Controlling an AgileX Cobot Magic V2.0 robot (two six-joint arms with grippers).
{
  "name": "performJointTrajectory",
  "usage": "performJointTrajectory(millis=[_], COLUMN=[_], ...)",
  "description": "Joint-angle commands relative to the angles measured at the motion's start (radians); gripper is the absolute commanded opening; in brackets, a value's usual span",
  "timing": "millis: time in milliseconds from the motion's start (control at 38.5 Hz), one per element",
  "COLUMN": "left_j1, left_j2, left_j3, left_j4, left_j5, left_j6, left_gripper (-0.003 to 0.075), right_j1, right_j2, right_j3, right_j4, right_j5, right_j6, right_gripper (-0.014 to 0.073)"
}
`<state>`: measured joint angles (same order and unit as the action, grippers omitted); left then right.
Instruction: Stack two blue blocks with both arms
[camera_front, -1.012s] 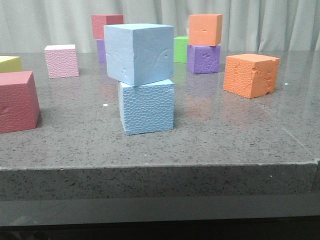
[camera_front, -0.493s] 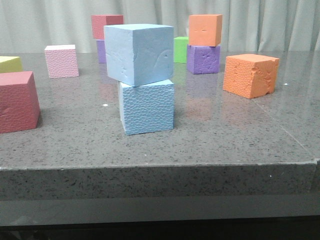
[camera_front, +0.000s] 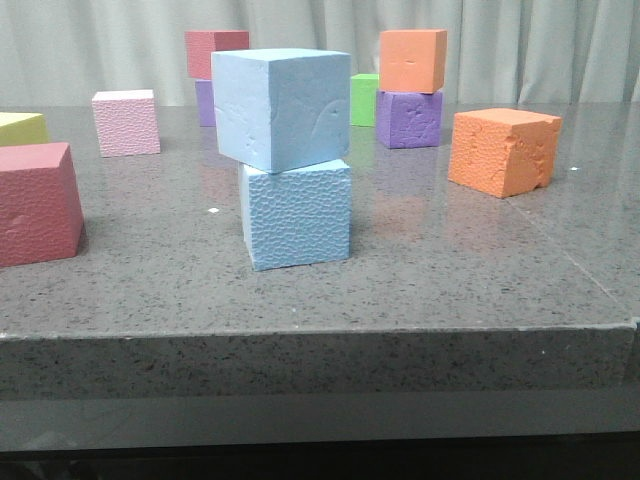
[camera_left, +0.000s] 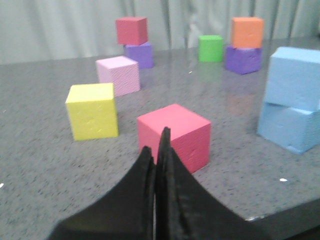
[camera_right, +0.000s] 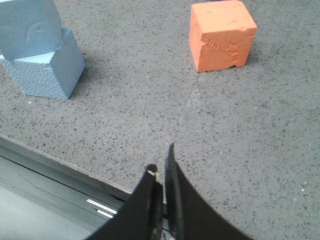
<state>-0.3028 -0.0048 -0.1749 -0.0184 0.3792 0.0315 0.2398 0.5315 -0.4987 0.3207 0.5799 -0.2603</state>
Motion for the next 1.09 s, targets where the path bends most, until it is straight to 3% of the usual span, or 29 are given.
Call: performJointTrajectory(millis=[0,130,311,1064], left_j1=[0.092,0.23,0.314,0.323], left_j2=[-0.02,-0.02,-0.02,-0.018], left_j3=[0.015,0.084,0.152,0.183], left_j4=[-0.018,-0.036,-0.036,-0.036], left_j5=[-0.108,-0.198,-0.252,-0.272], left_j6=[-0.01,-0.01,-0.01,-0.01], left_gripper=[-0.002,-0.002,-0.002,-0.002], right_j1=[-0.005,-0.005,-0.005,-0.005], right_j2=[-0.001,-0.001,-0.001,-0.001], right_j3=[-0.027,-0.027,-0.027,-0.027], right_j4=[0.003,0.003,0.003,0.003], right_j5=[-0.06,-0.06,-0.06,-0.06], right_j6=[-0.009,-0.009,-0.009,-0.009], right_gripper=[0.0035,0.0035,0.0035,0.0035])
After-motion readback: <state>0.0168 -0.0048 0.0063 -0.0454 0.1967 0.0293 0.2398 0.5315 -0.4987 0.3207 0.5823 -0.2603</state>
